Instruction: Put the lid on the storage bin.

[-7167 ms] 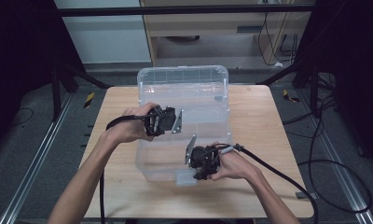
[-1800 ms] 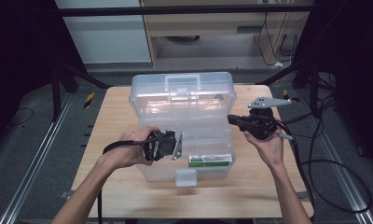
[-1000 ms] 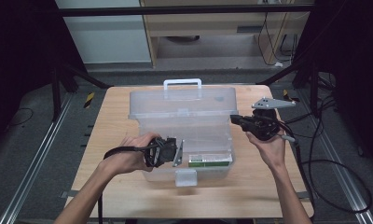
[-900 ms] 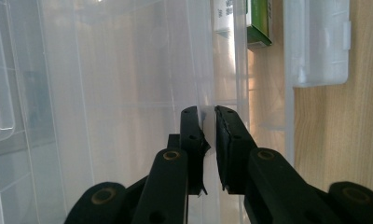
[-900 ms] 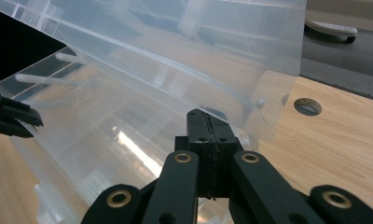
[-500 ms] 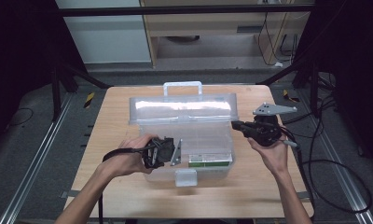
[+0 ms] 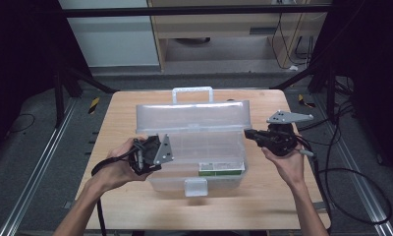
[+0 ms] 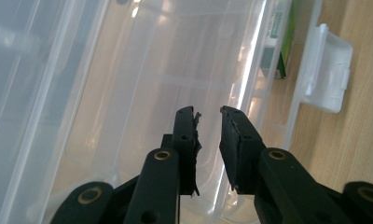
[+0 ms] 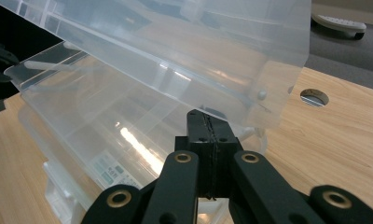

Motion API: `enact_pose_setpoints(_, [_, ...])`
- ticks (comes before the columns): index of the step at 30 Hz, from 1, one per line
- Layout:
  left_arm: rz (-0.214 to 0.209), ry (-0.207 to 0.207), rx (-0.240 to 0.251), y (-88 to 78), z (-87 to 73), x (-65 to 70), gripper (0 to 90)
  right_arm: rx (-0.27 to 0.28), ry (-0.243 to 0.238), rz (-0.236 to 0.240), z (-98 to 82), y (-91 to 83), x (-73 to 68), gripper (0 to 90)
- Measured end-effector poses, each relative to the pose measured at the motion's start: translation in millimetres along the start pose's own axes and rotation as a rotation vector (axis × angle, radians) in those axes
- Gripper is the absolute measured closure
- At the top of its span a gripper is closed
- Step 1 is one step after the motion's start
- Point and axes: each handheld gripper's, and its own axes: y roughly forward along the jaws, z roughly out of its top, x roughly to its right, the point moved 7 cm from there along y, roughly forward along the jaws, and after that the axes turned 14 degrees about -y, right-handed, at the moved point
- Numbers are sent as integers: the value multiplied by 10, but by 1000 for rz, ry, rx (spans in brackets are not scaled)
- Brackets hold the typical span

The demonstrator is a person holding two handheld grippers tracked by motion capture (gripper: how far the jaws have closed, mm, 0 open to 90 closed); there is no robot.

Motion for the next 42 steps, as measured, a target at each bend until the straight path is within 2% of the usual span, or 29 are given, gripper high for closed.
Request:
enact_pose_setpoints(8, [23, -185, 67, -52, -333, -166, 795, -4, -2, 2, -11, -5, -12, 900])
enact_pose_setpoints(11, [29, -258, 112, -89, -432, -252, 817, -5, -1, 4, -15, -5, -18, 900])
enact_pose_setpoints(19, [89, -437, 199, -117, -617, -460, 880, -9, -7, 5, -34, -8, -31, 900])
enact_pose_setpoints(21, [93, -484, 227, -104, -651, -489, 880, -10, -7, 7, -43, -10, -40, 900])
enact_pose_setpoints(28, [96, -557, 279, -67, -693, -502, 886, -23, -19, 4, -76, -16, -71, 900])
enact_pose_setpoints(36, [97, -592, 288, -29, -703, -503, 889, -40, -7, 16, -177, 6, -93, 900])
enact_pose_setpoints(42, [88, -599, 286, 11, -732, -466, 890, -47, 6, 16, -264, 19, -79, 900])
